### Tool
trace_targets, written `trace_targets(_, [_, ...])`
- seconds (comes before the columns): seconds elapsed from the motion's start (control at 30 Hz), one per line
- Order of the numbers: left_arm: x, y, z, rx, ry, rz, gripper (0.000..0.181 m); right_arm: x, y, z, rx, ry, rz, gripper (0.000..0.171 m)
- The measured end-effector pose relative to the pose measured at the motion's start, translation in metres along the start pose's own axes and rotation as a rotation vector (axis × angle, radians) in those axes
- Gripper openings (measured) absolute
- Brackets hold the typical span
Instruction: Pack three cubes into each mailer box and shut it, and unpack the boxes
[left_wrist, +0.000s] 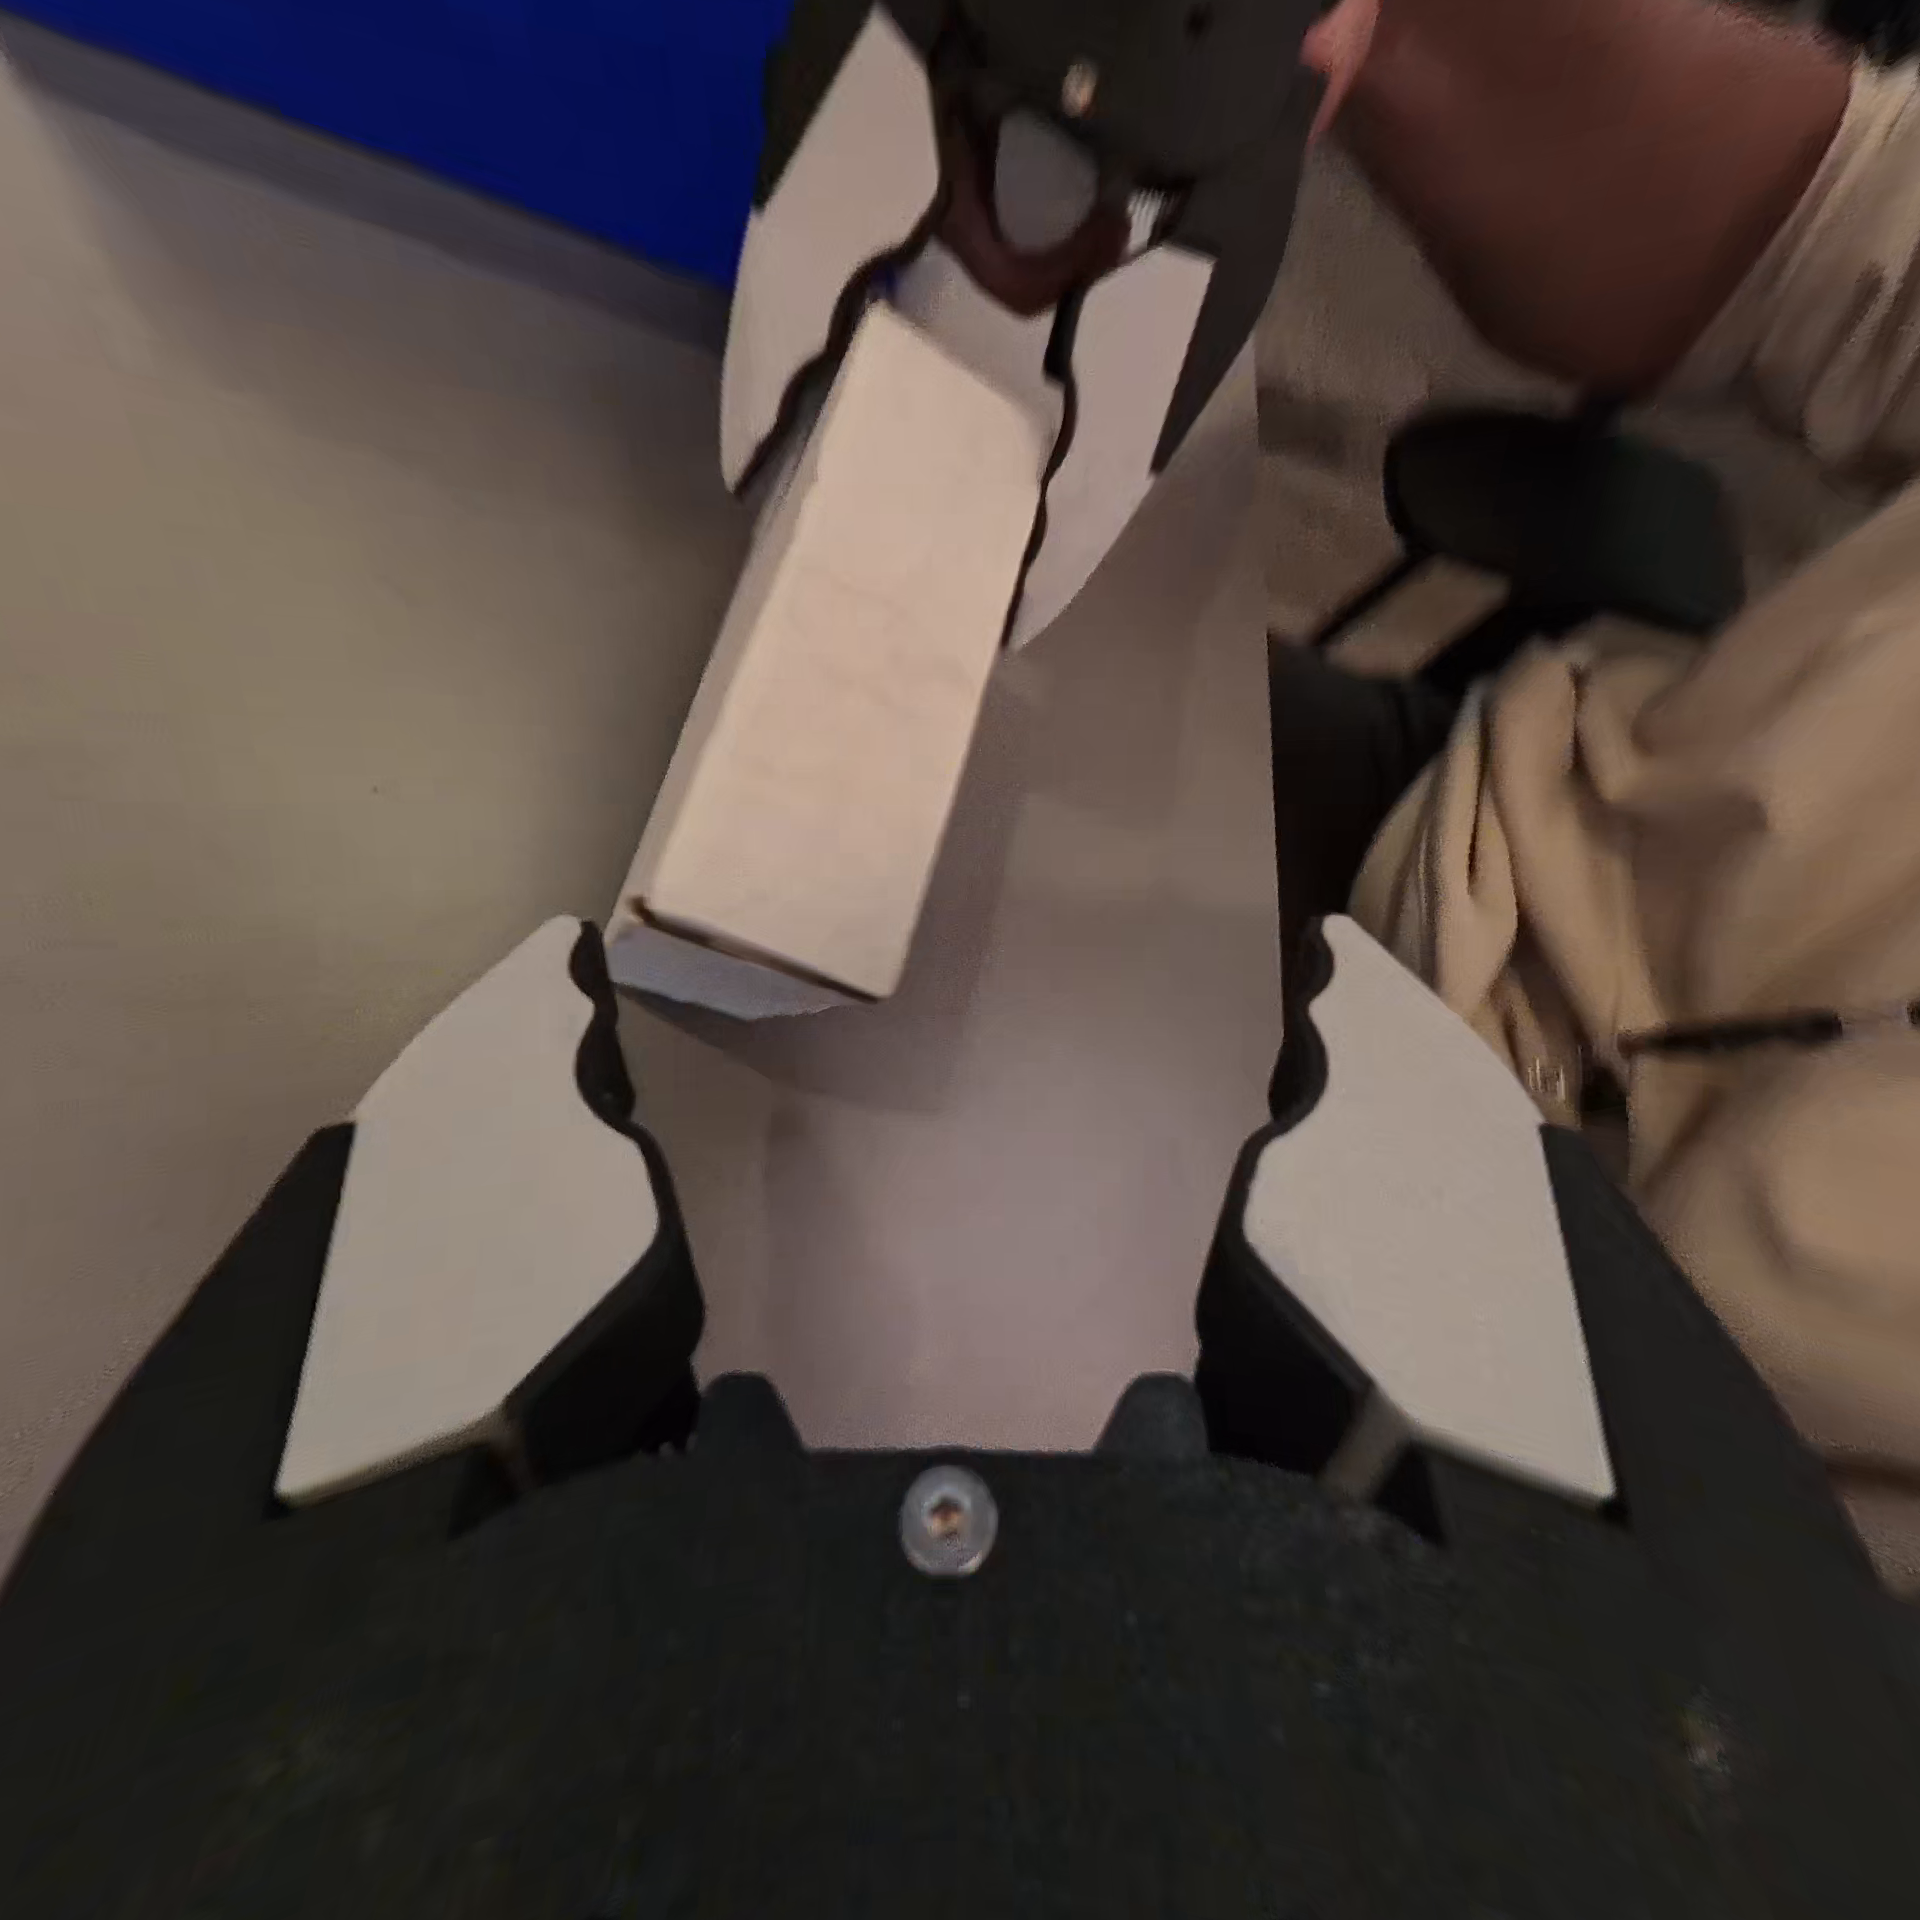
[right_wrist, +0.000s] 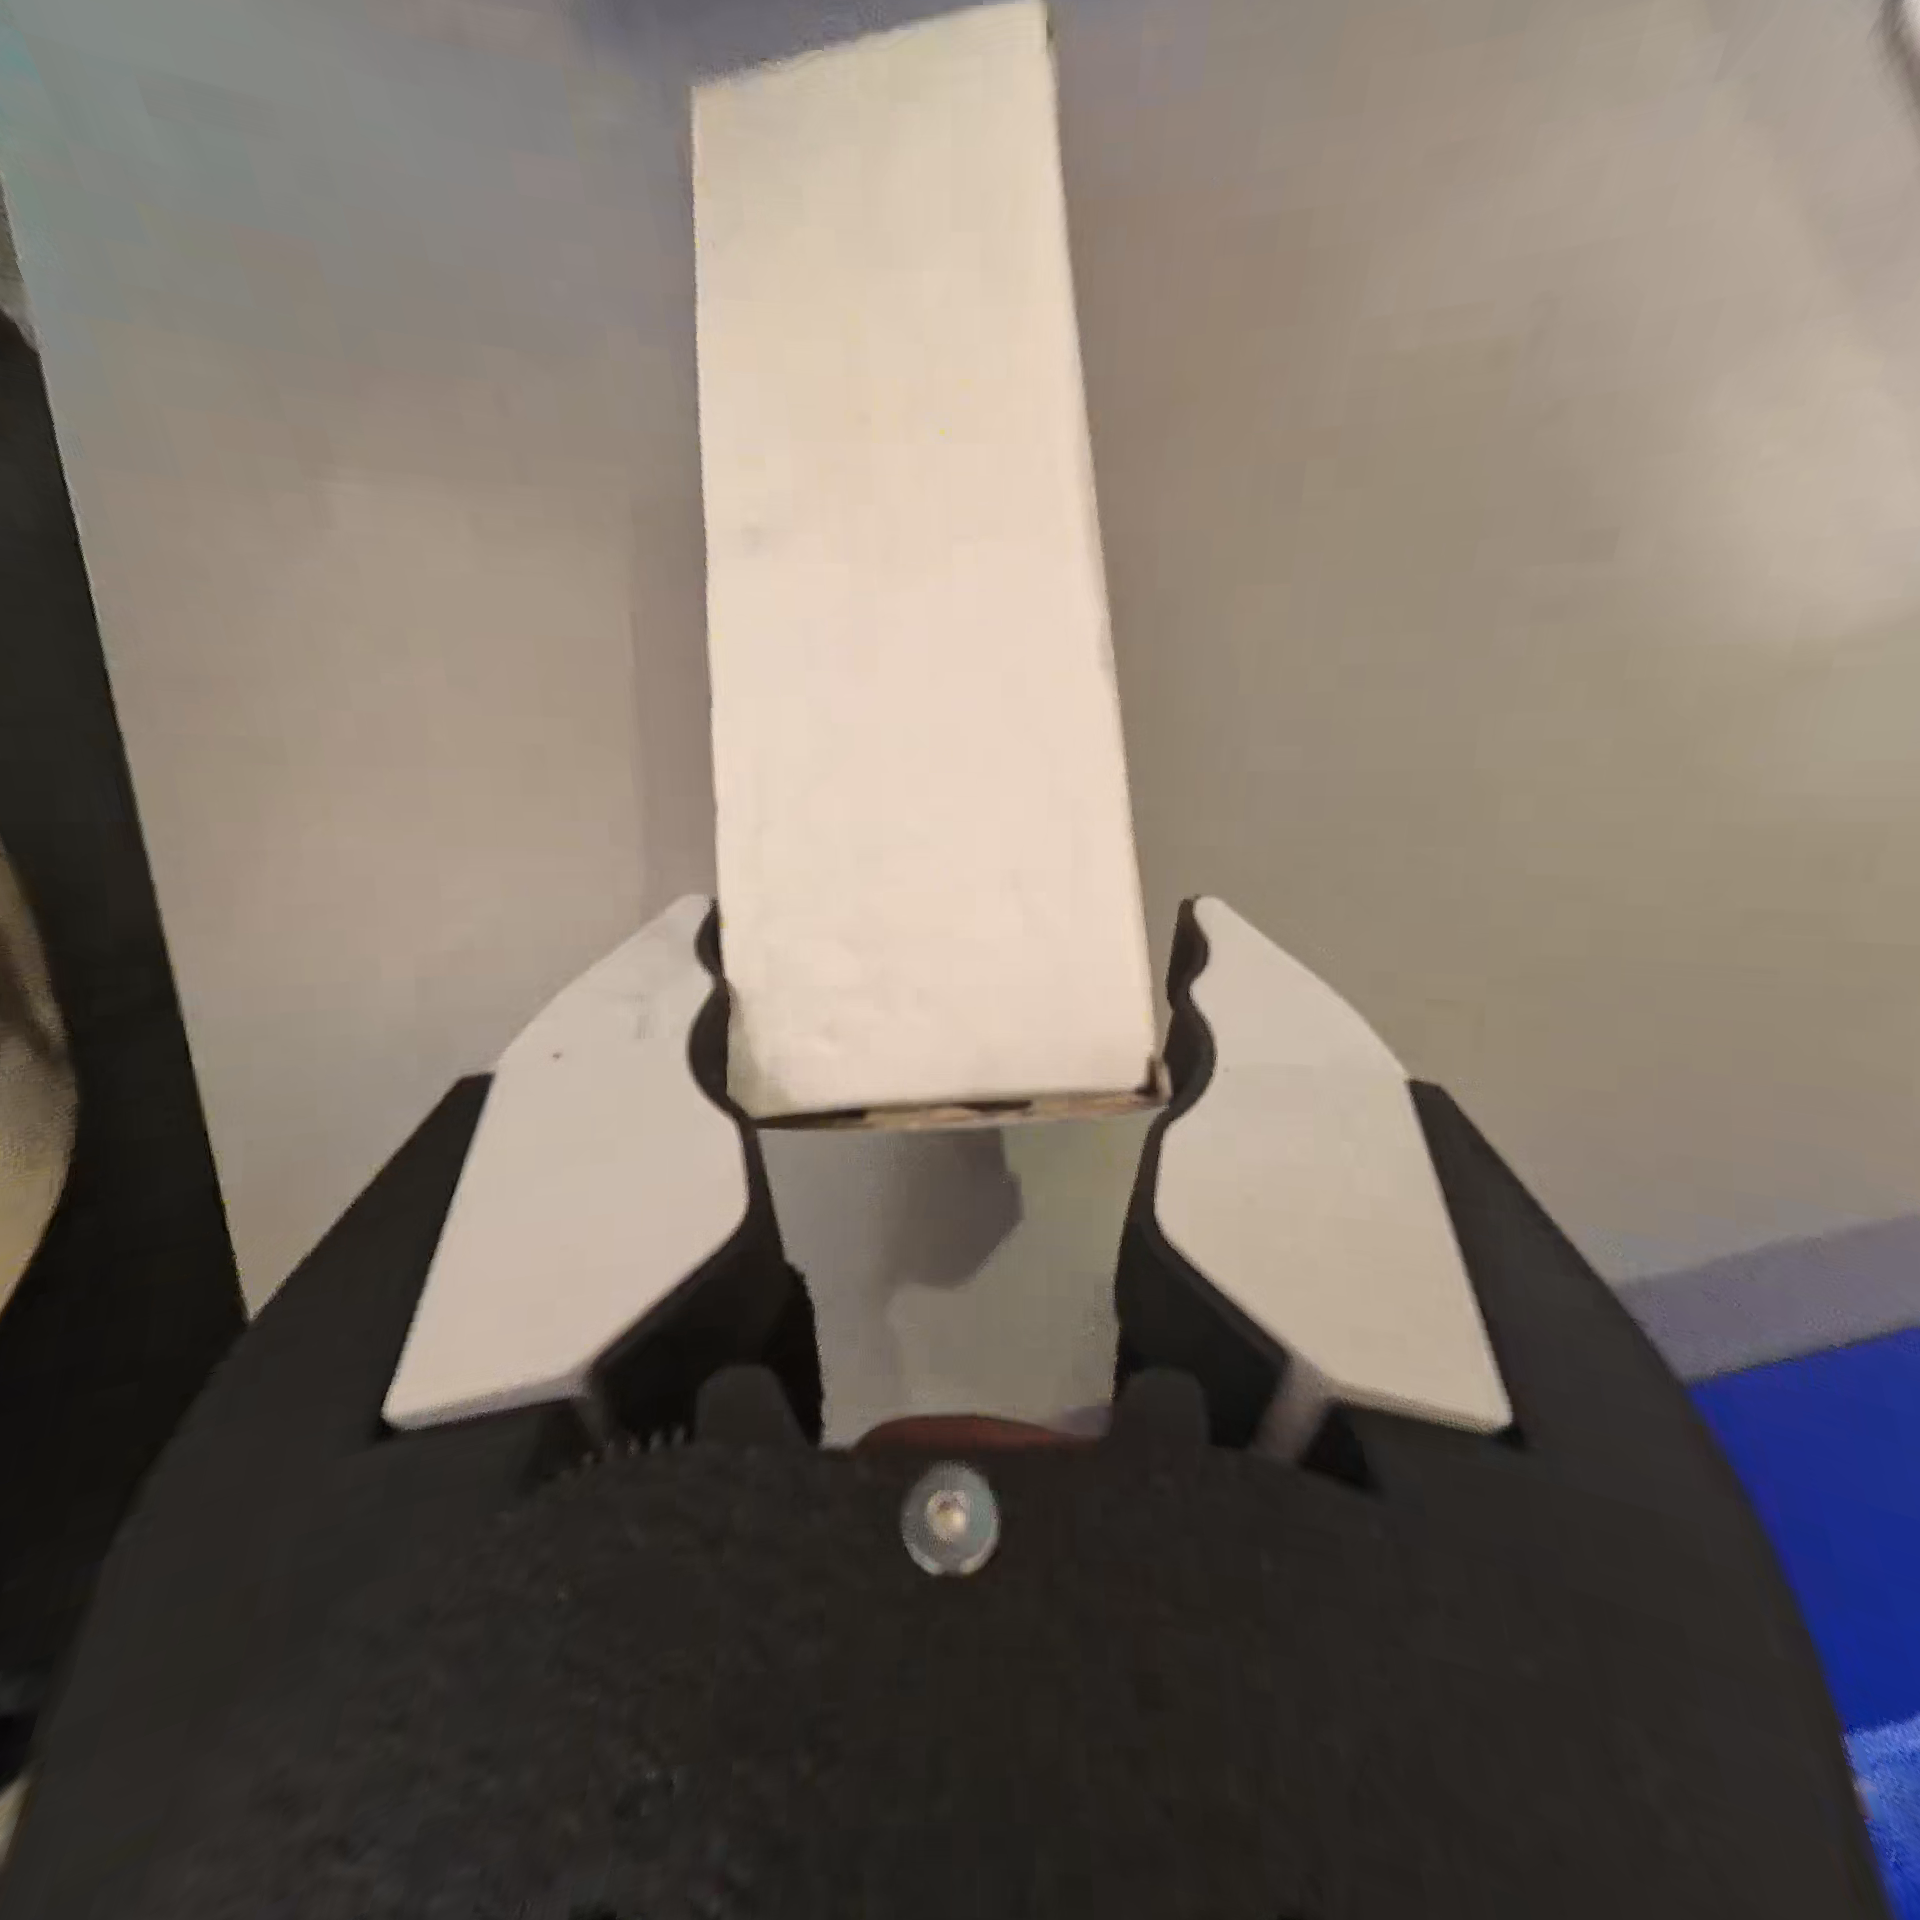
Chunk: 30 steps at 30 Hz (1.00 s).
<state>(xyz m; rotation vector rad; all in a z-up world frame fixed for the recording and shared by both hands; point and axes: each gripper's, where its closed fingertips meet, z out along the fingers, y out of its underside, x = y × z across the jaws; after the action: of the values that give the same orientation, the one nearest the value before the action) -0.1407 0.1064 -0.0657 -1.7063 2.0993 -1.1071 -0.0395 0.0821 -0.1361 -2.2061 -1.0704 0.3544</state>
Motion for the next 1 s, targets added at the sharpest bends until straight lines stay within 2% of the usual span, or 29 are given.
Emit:
trace_targets(0.1, [-0.003, 0.003, 0.008, 0.225, -0.186, -0.077, 0.121, 0.011, 0.007, -0.001, -0.145, -0.045, -0.055, 0.080])
trace_targets(0.2, [-0.034, 0.021, 0.024, 0.286, -0.382, -0.095, 0.123, 0.018, 0.009, 0.001, -0.233, -0.107, -0.136, 0.080])
trace_targets(0.33, [-0.058, 0.024, 0.050, 0.346, -0.344, -0.087, 0.123, 0.024, 0.013, -0.001, -0.459, -0.091, -0.202, 0.080])
trace_targets(0.4, [-0.062, 0.020, 0.062, 0.366, -0.298, -0.044, 0.118, 0.024, 0.014, 0.001, -0.511, -0.110, -0.234, 0.080])
trace_targets(0.5, [-0.066, 0.009, 0.071, 0.420, -0.239, 0.020, 0.105, 0.038, 0.007, 0.006, -0.487, -0.106, -0.292, 0.077])
trace_targets(0.53, [-0.069, 0.010, 0.074, 0.397, -0.228, 0.028, 0.097, 0.044, 0.001, 0.007, -0.462, -0.091, -0.275, 0.077])
trace_targets(0.57, [-0.068, 0.013, 0.079, 0.352, -0.200, 0.052, 0.080, 0.048, -0.007, 0.006, -0.430, -0.072, -0.230, 0.077])
trace_targets(0.6, [-0.068, 0.015, 0.082, 0.325, -0.190, 0.075, 0.076, 0.050, -0.018, 0.001, -0.390, -0.059, -0.183, 0.077])
trace_targets(0.7, [-0.073, 0.013, 0.081, 0.331, -0.206, 0.079, 0.075, 0.040, -0.072, -0.007, -0.115, -0.011, -0.130, 0.070])
trace_targets(0.77, [-0.073, 0.014, 0.082, 0.327, -0.204, 0.093, 0.075, 0.018, -0.104, -0.003, 0.063, 0.021, -0.196, 0.061])
trace_targets(0.8, [-0.073, 0.014, 0.081, 0.329, -0.203, 0.090, 0.075, 0.009, -0.111, 0.001, 0.099, 0.059, -0.253, 0.052])
trace_targets(1.0, [-0.074, 0.014, 0.081, 0.333, -0.207, 0.087, 0.075, 0.009, -0.108, 0.026, 0.047, 0.312, -0.451, 0.051])
